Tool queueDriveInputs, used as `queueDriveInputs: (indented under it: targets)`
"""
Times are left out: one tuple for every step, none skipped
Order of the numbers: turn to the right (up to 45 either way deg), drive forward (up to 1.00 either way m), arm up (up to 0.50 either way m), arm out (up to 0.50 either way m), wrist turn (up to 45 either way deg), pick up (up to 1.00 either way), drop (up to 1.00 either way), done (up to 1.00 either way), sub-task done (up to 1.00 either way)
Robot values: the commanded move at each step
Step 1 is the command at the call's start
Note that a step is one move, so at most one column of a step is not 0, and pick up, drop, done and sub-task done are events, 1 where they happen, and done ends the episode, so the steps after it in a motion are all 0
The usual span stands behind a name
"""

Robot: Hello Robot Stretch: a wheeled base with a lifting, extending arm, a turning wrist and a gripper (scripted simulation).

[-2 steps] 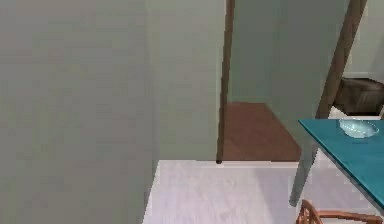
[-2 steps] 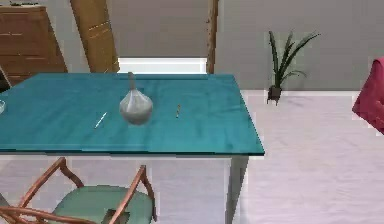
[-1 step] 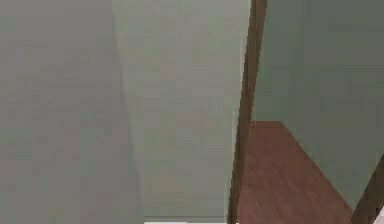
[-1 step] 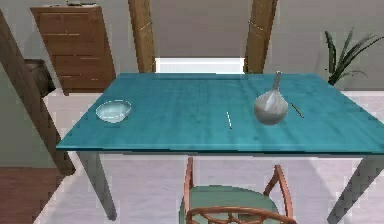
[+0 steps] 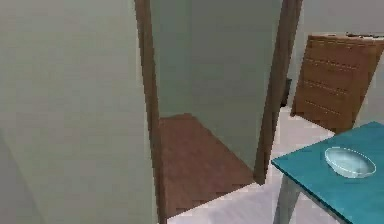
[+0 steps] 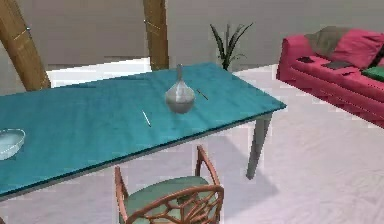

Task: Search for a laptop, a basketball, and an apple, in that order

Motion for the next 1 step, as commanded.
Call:
queueDriveInputs:
  targets:
    - [0.0, 1.00, 0.00, 0.00, 0.0, 0.00, 0.00, 0.00, 0.00]
